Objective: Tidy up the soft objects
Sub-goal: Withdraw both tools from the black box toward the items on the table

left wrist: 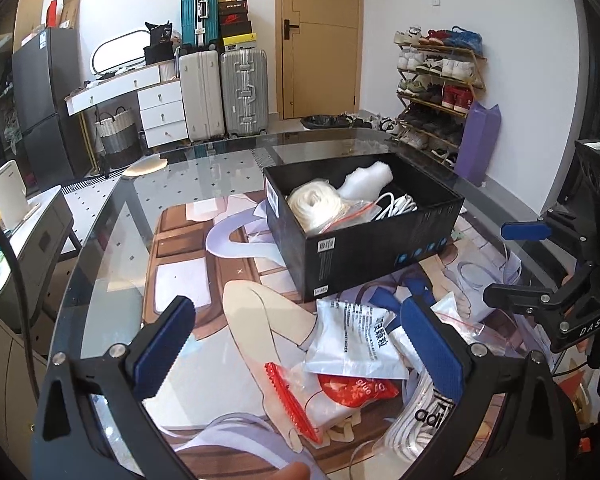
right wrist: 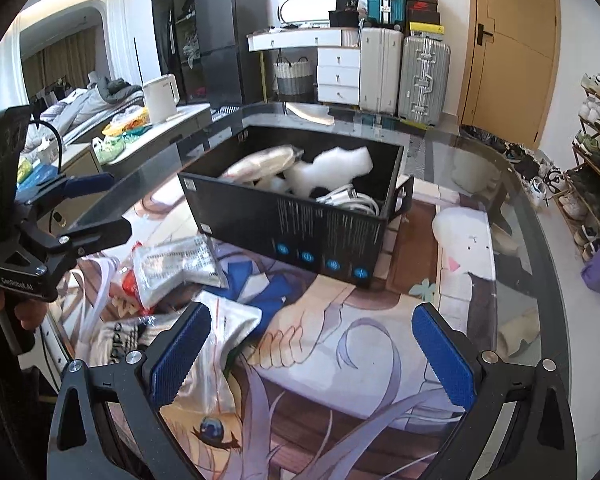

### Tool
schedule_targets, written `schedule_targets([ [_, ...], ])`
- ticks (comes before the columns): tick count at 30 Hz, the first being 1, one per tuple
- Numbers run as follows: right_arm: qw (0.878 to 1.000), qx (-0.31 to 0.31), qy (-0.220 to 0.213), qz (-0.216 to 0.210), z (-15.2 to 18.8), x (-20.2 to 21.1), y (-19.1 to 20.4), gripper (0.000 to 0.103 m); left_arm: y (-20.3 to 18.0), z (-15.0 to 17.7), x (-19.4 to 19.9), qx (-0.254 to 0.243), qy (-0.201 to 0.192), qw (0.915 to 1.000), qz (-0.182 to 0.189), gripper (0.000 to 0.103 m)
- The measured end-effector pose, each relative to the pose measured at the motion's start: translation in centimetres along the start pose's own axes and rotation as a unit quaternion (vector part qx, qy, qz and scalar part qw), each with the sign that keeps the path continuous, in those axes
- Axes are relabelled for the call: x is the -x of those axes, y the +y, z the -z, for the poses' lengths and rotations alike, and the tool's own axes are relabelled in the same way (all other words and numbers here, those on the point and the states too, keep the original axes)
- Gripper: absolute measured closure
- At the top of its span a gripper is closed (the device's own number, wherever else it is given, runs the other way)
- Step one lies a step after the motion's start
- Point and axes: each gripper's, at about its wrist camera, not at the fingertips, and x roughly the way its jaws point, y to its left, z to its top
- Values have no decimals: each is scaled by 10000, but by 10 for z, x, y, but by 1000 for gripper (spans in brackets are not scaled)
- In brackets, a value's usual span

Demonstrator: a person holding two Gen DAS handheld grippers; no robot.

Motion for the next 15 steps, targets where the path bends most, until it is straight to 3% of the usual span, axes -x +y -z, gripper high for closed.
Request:
schedule_targets([
  [15, 9978, 554, 133, -330, 6, 2, 25, 1, -5, 7, 10, -154, 46, 9999, 12, 0],
])
